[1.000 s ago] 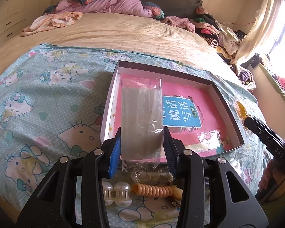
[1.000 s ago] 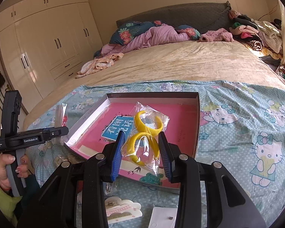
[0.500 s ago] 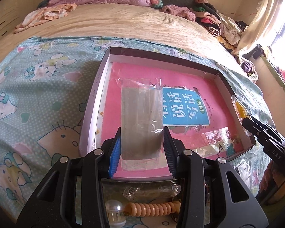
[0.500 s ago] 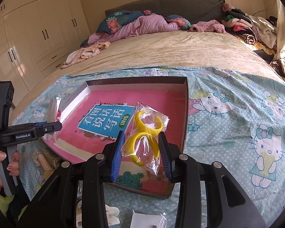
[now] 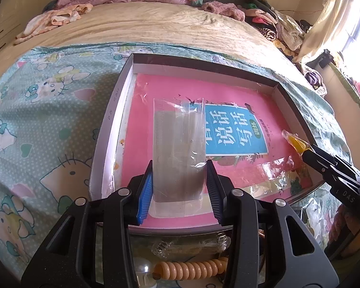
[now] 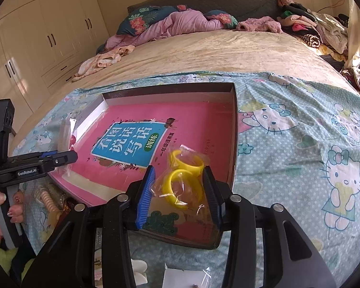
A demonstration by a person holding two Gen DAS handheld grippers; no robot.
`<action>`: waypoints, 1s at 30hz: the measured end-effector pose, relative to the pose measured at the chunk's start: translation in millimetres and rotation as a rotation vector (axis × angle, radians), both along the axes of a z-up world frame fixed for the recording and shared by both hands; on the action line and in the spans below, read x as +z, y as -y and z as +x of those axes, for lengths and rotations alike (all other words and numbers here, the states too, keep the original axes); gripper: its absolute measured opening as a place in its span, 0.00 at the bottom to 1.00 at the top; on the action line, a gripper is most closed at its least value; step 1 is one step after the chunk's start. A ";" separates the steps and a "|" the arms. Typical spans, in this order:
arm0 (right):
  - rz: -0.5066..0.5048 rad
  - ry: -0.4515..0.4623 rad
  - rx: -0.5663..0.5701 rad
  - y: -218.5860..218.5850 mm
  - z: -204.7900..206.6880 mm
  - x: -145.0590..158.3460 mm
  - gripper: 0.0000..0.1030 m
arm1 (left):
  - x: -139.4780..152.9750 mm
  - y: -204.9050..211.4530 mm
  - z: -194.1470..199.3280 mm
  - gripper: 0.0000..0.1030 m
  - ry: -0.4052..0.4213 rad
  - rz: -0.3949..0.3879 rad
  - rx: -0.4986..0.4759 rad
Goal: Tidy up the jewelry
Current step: 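Carry both held bags into the pink box and open both tools, then withdraw both open tools from the box back toward the loose items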
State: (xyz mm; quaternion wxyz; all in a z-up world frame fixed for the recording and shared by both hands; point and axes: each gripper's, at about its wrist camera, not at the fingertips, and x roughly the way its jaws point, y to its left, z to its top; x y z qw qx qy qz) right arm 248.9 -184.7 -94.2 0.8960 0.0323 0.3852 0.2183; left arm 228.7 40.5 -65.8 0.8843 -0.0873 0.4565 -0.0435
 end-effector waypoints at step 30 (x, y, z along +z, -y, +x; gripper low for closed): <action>0.067 0.104 -0.050 26.4 -55.6 52.0 0.90 | 34.9 -4.4 -32.6 0.91 0.073 0.026 0.035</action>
